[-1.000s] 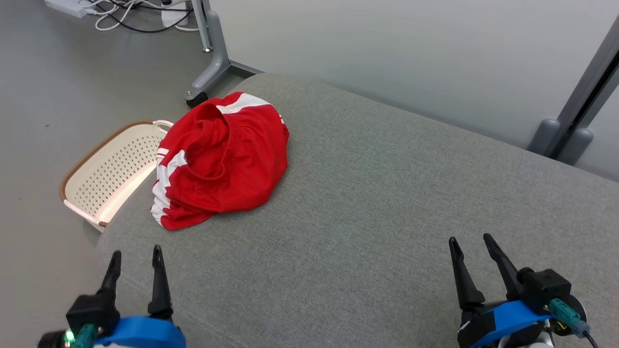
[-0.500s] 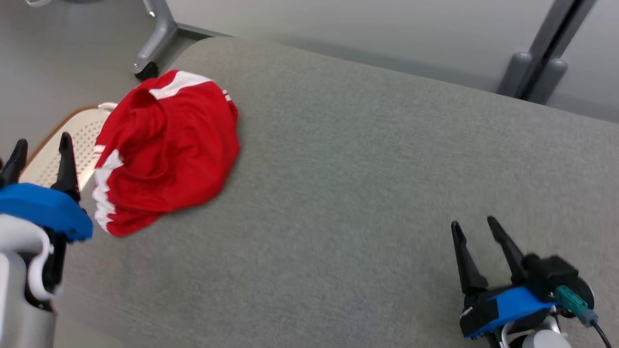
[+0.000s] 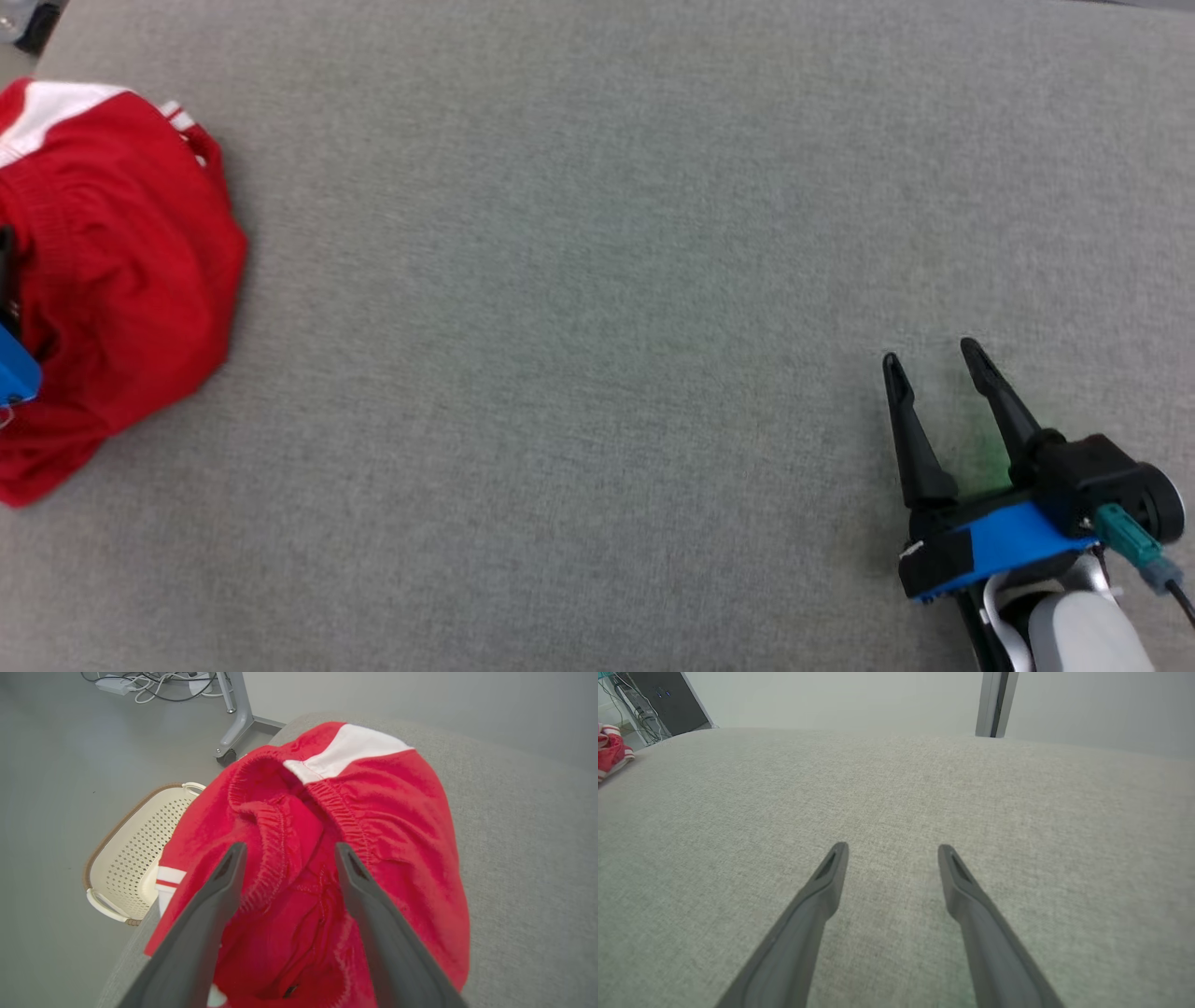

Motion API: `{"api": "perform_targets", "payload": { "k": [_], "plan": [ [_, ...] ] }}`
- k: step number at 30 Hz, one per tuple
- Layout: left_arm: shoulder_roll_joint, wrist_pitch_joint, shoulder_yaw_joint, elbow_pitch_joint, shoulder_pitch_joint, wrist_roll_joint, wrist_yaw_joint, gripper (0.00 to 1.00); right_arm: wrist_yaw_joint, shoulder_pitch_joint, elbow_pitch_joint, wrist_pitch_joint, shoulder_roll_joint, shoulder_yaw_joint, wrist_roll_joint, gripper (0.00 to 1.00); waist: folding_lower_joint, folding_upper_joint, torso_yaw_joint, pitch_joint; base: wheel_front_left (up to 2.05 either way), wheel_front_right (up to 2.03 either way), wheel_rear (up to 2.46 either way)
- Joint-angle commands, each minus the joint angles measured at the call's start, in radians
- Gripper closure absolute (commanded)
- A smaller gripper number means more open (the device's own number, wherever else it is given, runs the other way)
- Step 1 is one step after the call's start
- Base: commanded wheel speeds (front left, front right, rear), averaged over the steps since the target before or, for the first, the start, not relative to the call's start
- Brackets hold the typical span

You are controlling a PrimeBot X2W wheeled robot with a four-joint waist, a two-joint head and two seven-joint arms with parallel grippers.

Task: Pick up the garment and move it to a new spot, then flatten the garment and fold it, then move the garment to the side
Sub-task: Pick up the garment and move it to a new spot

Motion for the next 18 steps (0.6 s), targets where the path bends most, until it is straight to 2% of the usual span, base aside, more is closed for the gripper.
{"api": "perform_targets", "payload": {
  "k": [1, 5, 11, 12, 13, 15, 18],
  "plan": [
    [0.005, -0.001, 0.005, 0.007, -0.018, 0.006, 0.004, 0.0, 0.0, -0.016, -0.007, 0.004, -0.005, -0.001, -0.006, 0.0, -0.0002, -0.0002, -0.007, 0.006, 0.0, 0.0, 0.0],
    [0.028, 0.007, 0.013, 0.056, -0.037, 0.003, 0.015, 0.0, 0.0, -0.024, -0.028, 0.014, -0.005, 0.007, -0.003, 0.0, -0.0002, -0.0002, -0.043, 0.041, 0.0, 0.0, 0.0],
    [0.024, 0.043, 0.017, 0.151, -0.034, -0.004, 0.05, 0.01, 0.0, -0.015, -0.047, 0.022, -0.005, 0.019, 0.005, 0.0, -0.0002, -0.0002, -0.083, 0.072, 0.0, 0.0, 0.0],
    [0.022, 0.052, 0.014, 0.164, -0.035, -0.007, 0.055, 0.89, 0.0, -0.014, -0.048, 0.022, -0.005, 0.018, 0.005, 0.0, -0.0002, -0.0002, -0.085, 0.073, 0.0, 0.0, 0.0],
    [0.019, 0.058, 0.016, 0.175, -0.041, -0.013, 0.059, 1.0, 0.0, -0.014, -0.047, 0.021, -0.006, 0.018, 0.007, 0.0, -0.0002, -0.0002, -0.087, 0.073, 0.0, 0.0, 0.0],
    [0.015, 0.049, 0.015, 0.183, -0.05, -0.012, 0.062, 1.0, 0.0, -0.016, -0.039, 0.016, -0.006, 0.016, 0.015, 0.0, -0.0002, -0.0002, -0.088, 0.067, 0.0, 0.0, 0.0],
    [0.048, -0.02, 0.006, 0.164, -0.075, 0.024, 0.061, 1.0, 0.0, -0.021, -0.015, 0.002, -0.005, 0.024, 0.037, 0.0, -0.0002, -0.0002, -0.081, 0.028, 0.0, 0.0, 0.0]
  ]
}}
